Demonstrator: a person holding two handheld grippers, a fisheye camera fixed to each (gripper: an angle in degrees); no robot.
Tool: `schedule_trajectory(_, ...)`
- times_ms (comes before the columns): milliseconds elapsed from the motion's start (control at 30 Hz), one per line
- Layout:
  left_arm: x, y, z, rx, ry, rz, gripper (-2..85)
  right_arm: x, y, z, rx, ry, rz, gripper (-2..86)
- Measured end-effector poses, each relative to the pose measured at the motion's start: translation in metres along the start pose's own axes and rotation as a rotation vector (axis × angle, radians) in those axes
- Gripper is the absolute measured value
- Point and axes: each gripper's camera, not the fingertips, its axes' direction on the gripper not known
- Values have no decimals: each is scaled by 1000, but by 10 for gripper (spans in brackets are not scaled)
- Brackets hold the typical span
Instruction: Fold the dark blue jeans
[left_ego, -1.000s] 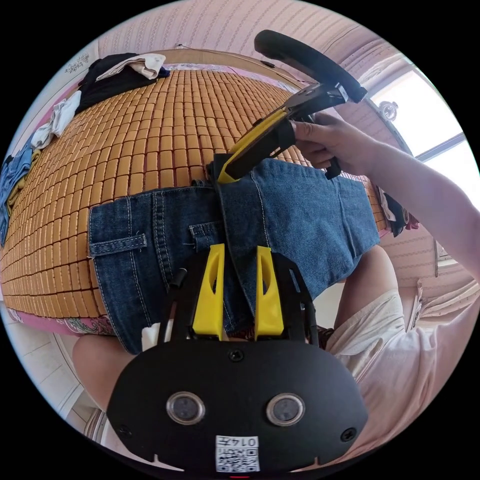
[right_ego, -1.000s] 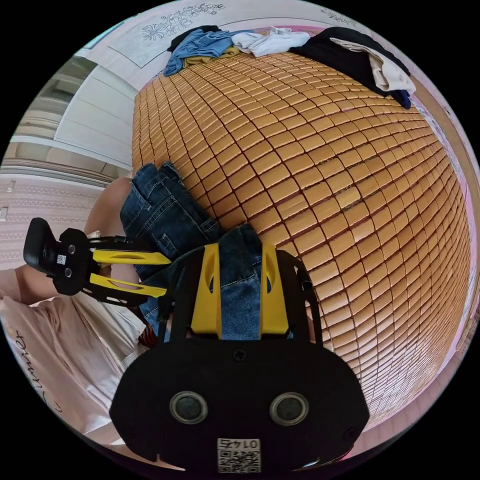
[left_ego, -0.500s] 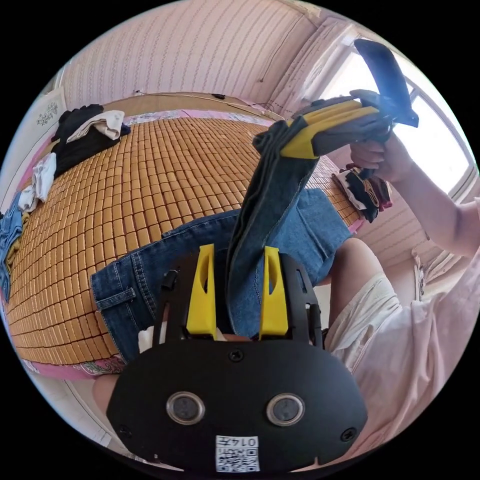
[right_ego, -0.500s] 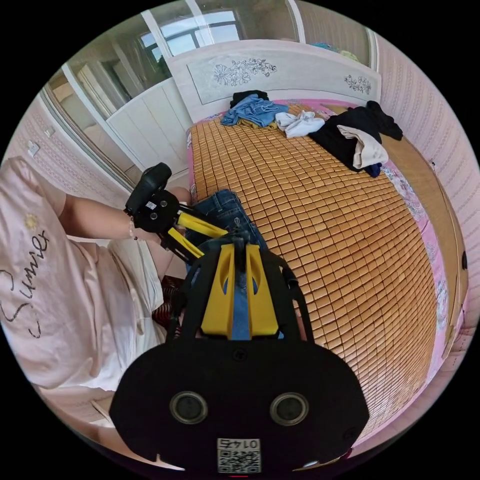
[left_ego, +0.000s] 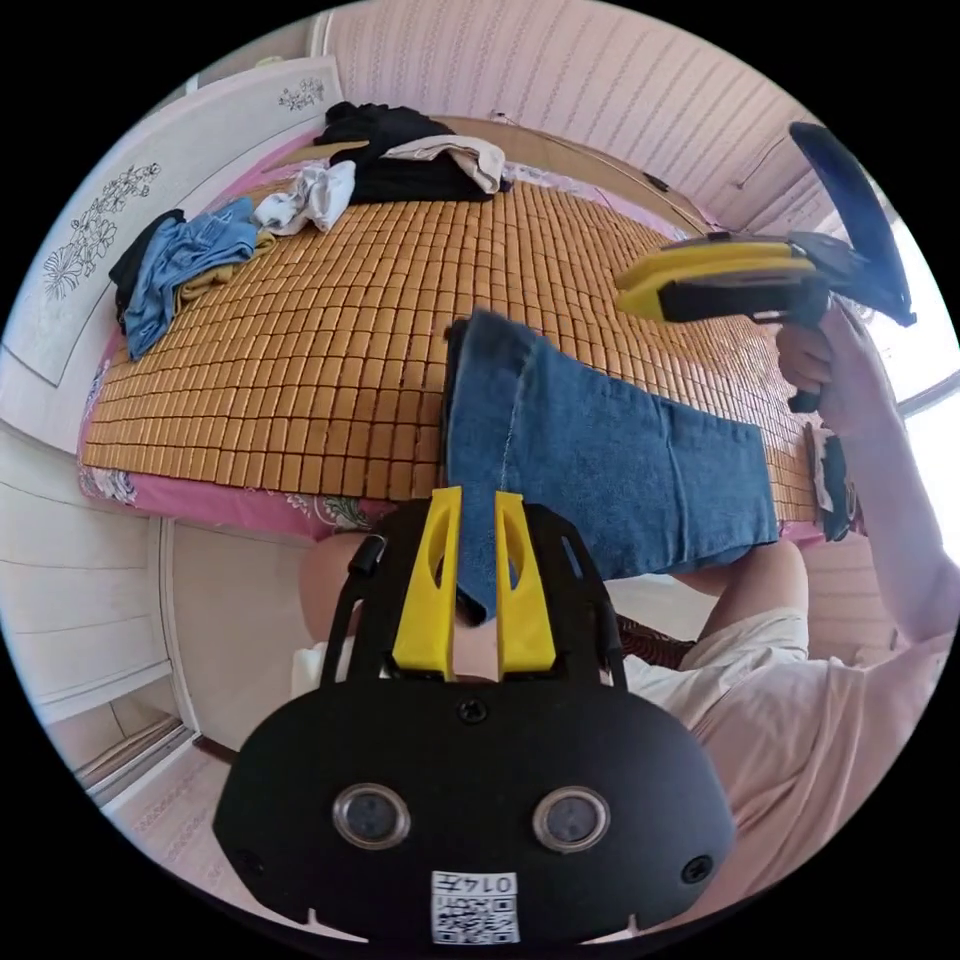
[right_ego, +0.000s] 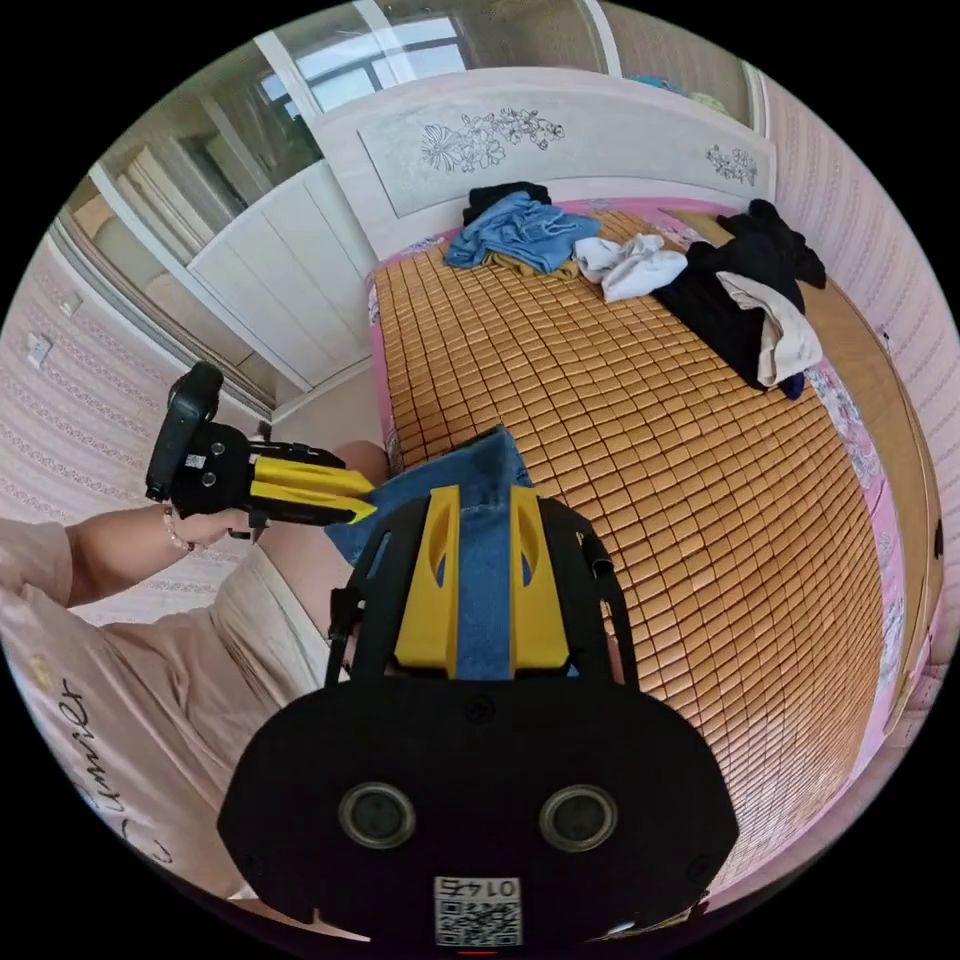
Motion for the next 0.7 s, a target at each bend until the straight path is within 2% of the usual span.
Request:
schedule_trajectory(100,0,-1,-5,66,16,27,64,12,59,-15,72,54,119,97)
schedule_trajectory(200,-5,-16,16,17,43,21,91,51,150,-30,73,117,393,112)
schedule_trajectory(267,-8,-31,36,-8,112,3,125,82,235,-35,37,131,678,115)
schedule_trajectory(367,1,-47,66,-77,45,22,134,90,314,-33,20,139,928,110)
schedule_trajectory(433,5,-53,84,-127,20,21,135,89,338,-19,-64,130,1007,133)
schedule_trajectory(533,9,-56,93,-131,40,10,134,80,358,6,-113,9,1050,162)
schedule_trajectory(600,7,-56,96,-129,60,1,133,74,359,19,-125,-65,1053,144)
schedule_trajectory(700,6,-62,101,-152,86,-5,128,66,349,15,-138,6,1018,89)
